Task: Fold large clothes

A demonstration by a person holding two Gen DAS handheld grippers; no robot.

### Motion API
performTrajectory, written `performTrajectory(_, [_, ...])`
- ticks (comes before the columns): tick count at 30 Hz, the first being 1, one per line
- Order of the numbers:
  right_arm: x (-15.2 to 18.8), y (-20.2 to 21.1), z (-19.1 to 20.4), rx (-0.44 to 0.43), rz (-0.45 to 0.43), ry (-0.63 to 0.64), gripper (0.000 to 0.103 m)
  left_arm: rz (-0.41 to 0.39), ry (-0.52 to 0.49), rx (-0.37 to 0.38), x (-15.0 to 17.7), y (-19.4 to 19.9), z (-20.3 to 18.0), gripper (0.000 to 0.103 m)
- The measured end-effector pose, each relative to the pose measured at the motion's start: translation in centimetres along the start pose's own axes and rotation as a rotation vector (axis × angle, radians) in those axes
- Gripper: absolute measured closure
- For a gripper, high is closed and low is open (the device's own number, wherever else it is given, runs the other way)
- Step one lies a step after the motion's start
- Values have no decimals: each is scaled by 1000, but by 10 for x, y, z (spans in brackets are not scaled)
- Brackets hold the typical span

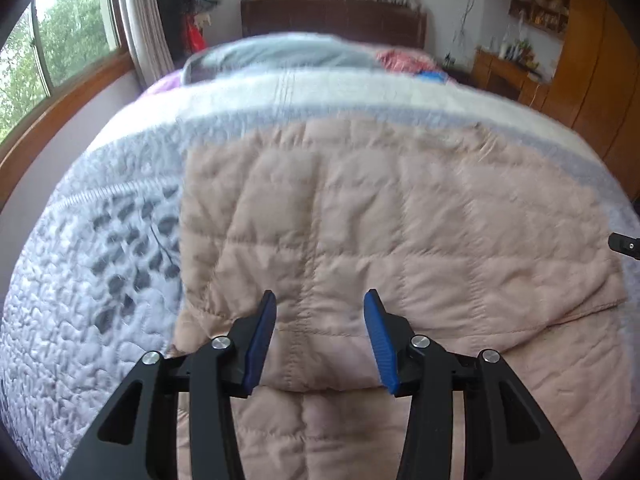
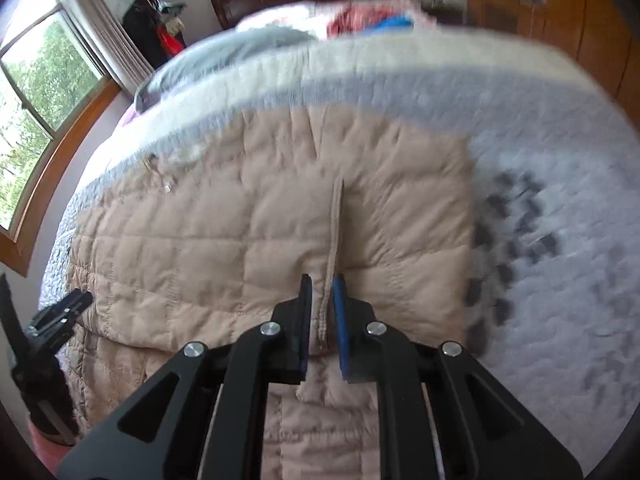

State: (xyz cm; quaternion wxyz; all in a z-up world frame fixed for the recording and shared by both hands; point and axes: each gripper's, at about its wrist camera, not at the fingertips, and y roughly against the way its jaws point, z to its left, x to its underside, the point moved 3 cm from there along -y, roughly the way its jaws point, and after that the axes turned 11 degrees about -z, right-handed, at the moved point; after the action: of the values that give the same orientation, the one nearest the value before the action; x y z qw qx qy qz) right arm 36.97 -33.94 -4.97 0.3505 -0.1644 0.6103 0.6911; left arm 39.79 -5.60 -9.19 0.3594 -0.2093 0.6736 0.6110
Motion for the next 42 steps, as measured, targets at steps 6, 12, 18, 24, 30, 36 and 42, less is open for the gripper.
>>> performTrajectory(6, [10,18,58,-138,34,90,91,-26,-60,98,-6,24,-44,57])
performTrajectory(12, [36,-20,83,-132,136,120,91,32,-69,86,8,-1,-63,57])
performTrajectory(18, [55,-60,80,-106,212,89,93,65,-87,76,21,-27,-67,55])
performTrajectory(24, [58,-69,77,-118,212,52,97,61,-86,71,27,-31,-69,55])
performTrajectory(30, [54,-27,66,-145,127,67,88,26,-79,86,23,-2,-55,55])
performTrajectory(36, [86,6,25,-132,136,43,82,8,-56,37,44,33,-1,55])
performTrajectory(42, [145,62,-21,-113,110,32,71,13,-15,-19,97,97,63,38])
